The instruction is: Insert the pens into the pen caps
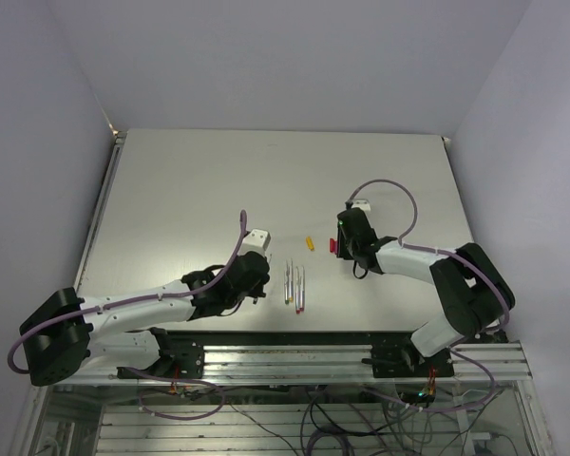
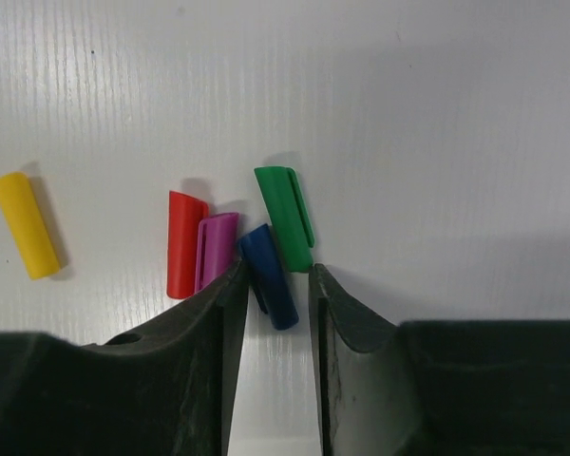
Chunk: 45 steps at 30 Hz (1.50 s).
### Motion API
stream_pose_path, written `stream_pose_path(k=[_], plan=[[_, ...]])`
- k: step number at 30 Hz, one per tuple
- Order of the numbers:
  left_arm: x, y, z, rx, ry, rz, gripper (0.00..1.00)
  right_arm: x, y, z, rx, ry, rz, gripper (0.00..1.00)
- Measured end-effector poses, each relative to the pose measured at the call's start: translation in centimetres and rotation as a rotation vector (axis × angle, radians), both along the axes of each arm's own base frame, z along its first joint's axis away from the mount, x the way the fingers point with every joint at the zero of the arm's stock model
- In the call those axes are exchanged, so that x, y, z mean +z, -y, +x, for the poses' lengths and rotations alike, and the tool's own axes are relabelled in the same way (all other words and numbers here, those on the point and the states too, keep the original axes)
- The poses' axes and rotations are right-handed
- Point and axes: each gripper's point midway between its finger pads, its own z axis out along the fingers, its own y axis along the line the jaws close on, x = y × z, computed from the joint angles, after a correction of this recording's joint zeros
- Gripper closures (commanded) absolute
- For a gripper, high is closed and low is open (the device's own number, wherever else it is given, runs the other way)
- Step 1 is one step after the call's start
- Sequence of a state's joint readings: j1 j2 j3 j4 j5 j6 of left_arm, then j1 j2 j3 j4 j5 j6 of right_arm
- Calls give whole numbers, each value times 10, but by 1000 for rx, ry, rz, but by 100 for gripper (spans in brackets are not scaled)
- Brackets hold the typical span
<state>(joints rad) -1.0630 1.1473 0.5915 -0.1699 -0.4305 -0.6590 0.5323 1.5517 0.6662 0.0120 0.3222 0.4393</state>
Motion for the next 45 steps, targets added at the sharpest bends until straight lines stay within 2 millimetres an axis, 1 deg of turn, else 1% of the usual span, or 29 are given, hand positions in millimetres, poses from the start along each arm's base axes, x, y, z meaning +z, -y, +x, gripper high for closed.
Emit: stream_pose_path(k=[7,11,13,15,22,27,28,30,33,36,39,42,45], plan=[[-6,-6,-1,10,-5,22,93,0,-2,5,-2,9,0,76],[-6,-7,-1,14,-3,25,93,0,-3,7,-6,12,2,92],[-6,-8,-1,16,-2,26,93,0,-3,7,-10,15,6,97],[-5,-8,-1,17,-1,26,93,1,-4,8,-16,21,15,100],[-7,-8,-1,17,-4,31,93,2,-4,8,-26,20,24,100],[-11,-8,-1,16,-8,36,93,6,-1,2,-21,17,23,100],[-11,-7,-1,16,-6,33,93,11,0,0,-19,24,27,100],[-12,-7,-1,13,-1,24,93,29,-1,0,-10,65,50,100],[-9,-6,-2,0,21,-15,93,67,-6,5,4,162,112,100],[1,-4,-2,-18,64,-82,93,110,-11,7,26,275,187,100],[14,2,-2,-42,109,-155,93,143,-18,3,64,369,270,100],[25,11,-2,-74,141,-205,93,166,-24,-6,109,448,361,100],[40,28,-5,-136,184,-270,93,183,-35,-15,164,505,451,100]])
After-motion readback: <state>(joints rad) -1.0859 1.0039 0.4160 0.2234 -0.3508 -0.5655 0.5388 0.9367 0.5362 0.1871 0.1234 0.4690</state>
